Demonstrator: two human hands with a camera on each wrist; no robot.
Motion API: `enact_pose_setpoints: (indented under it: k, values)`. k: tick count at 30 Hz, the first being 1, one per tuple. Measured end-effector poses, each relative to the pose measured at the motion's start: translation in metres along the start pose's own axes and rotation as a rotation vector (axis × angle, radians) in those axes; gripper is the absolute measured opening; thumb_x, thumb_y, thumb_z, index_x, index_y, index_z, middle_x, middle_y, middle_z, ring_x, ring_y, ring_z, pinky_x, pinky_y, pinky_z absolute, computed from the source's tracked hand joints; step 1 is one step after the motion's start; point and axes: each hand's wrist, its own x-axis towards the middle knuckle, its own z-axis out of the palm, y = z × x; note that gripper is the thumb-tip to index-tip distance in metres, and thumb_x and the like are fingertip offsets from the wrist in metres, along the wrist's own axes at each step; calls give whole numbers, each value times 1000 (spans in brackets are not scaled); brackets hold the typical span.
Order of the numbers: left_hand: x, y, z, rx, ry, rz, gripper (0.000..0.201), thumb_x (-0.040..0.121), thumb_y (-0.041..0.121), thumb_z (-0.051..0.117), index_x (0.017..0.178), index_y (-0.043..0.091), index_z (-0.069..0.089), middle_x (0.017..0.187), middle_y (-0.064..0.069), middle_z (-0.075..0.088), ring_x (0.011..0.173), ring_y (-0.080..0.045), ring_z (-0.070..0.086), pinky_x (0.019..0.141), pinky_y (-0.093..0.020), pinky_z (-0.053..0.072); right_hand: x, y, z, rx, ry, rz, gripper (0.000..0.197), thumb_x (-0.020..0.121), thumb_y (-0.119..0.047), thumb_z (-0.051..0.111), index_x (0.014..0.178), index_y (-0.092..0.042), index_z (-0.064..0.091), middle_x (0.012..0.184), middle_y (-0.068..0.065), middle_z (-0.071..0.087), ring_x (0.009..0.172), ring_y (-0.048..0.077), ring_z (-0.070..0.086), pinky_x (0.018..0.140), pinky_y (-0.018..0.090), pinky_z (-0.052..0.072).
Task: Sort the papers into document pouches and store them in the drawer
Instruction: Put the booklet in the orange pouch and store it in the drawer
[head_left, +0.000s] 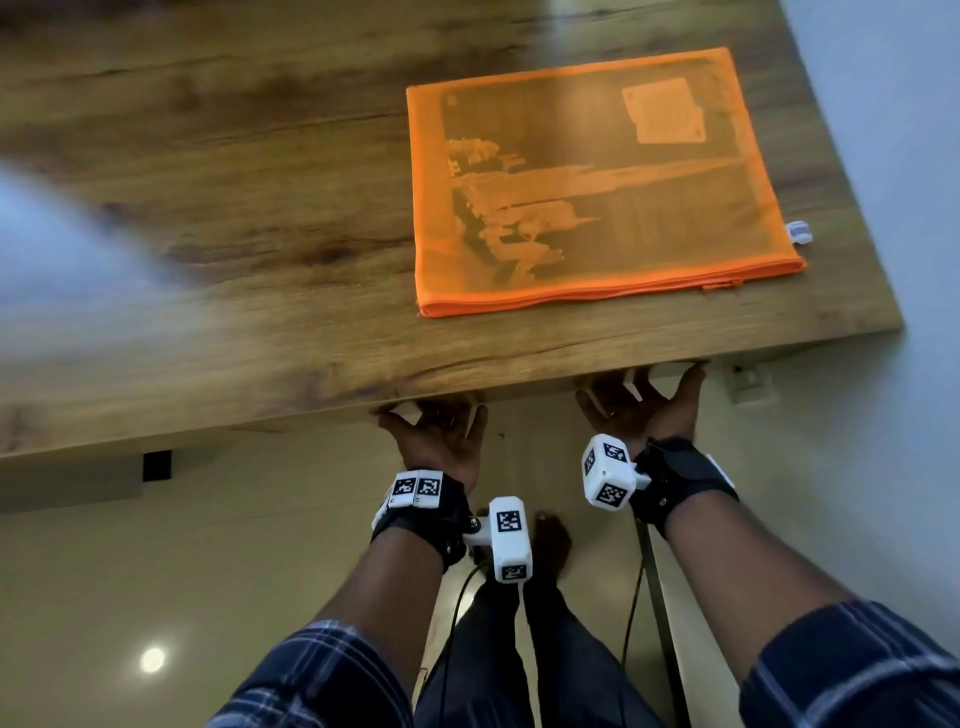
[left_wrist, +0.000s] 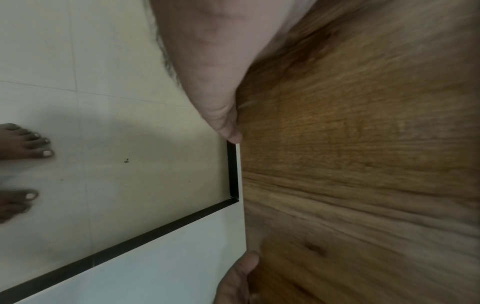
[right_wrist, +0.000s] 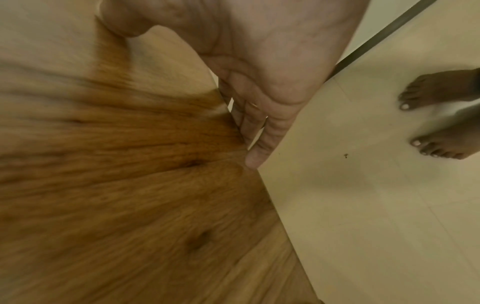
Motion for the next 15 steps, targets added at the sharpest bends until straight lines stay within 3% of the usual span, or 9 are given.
enact_pose_setpoints:
  k: [3,6,10,12,15]
  values:
    - [4,-2,-5,25,7,-2,86,82,88,22,110,15,59,103,-7,68,124,-25,59,102,-49,46,2,3,-5,-30,3,0,70,77,-86,42,94,-23,66,127,6,62,117,26,60,90,53,47]
    - [8,-3,-10,35,10,0,89,82,88,19,116,14,55,113,-9,64,122,-27,59,107,-50,43,4,4,-10,-50,-21,6,73,76,-89,37,93,-24,65,128,4,60,127,26,57,91,52,45]
    - [9,-8,-21,-20,8,9,80,81,89,20,85,18,57,98,-9,65,107,-31,63,91,-46,51,-2,0,-18,-75,5,31,74,75,-89,38,93,-22,63,123,6,60,125,26,58,91,52,45]
    - [4,-15,-34,-29,12,11,80,78,91,21,82,19,54,98,-10,63,113,-34,62,88,-45,52,-8,0,-30,-96,19,39,82,75,-89,37,109,-20,63,129,6,60,128,29,56,94,54,43]
    - [-12,-25,-51,-41,24,20,80,78,91,20,82,19,55,97,-8,61,117,-34,60,91,-45,52,-25,2,-51,-123,45,37,99,76,-89,37,144,-17,43,141,12,52,127,32,54,106,57,38]
